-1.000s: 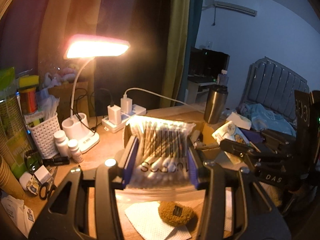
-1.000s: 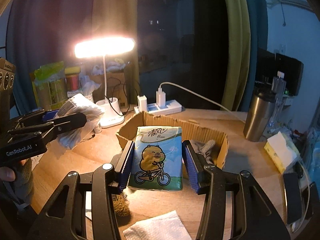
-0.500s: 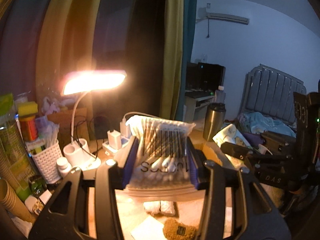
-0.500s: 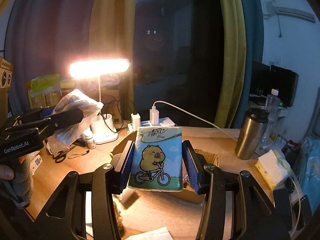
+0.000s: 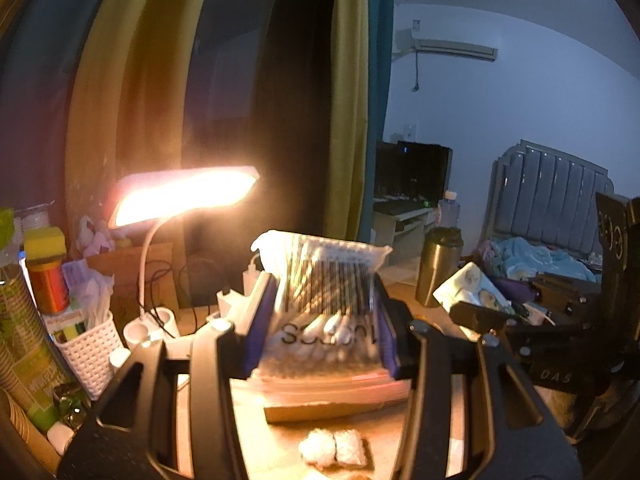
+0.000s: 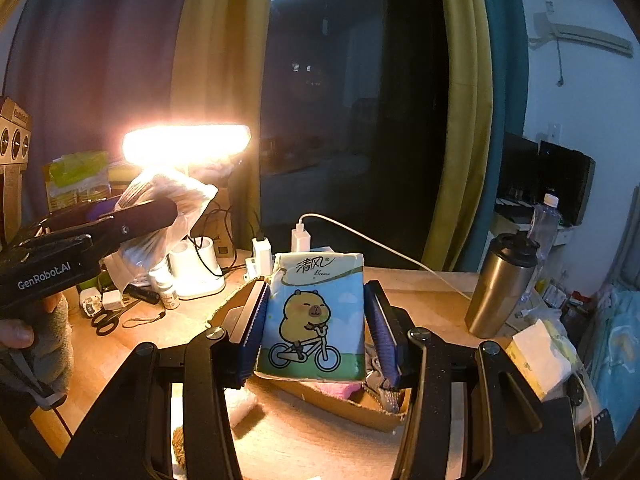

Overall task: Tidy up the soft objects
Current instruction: 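Lift and carry the swab pack and tissue pack over the box with both tools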

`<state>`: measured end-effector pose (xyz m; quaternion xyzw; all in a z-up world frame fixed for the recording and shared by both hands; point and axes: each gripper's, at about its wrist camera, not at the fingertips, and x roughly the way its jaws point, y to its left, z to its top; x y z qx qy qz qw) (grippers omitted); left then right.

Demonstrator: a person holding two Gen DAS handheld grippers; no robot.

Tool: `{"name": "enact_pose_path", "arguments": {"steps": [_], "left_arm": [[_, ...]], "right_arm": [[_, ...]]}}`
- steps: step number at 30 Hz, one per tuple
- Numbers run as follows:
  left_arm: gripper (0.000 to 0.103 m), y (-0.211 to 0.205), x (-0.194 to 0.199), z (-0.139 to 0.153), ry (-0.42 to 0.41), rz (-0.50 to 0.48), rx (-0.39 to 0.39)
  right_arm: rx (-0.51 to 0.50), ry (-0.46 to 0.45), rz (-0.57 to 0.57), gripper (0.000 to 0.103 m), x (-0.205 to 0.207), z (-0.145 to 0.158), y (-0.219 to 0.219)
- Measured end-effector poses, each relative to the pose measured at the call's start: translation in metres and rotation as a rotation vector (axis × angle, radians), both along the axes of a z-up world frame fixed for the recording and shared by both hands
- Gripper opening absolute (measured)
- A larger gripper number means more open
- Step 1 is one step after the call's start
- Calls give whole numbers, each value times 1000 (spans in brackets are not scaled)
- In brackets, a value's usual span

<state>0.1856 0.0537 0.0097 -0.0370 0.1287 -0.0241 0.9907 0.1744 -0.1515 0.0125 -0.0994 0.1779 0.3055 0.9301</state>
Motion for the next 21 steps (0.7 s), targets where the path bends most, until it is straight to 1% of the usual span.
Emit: {"name": "enact_pose_path", "arguments": {"steps": [3,6,15,21], "left_arm": [[46,1,4,0,-24,7,6],[46,2,10,-3,-26,9,6],[46,10,42,-26,22,0,7],[46,13,70,-49,65,-12,-5]], "right_arm": [[3,1,4,51,6,0,3],[11,3,7,51,13,-1,6],[32,42,26,51,33,-11,14],[26,83,35,51,54,-25,19]]}}
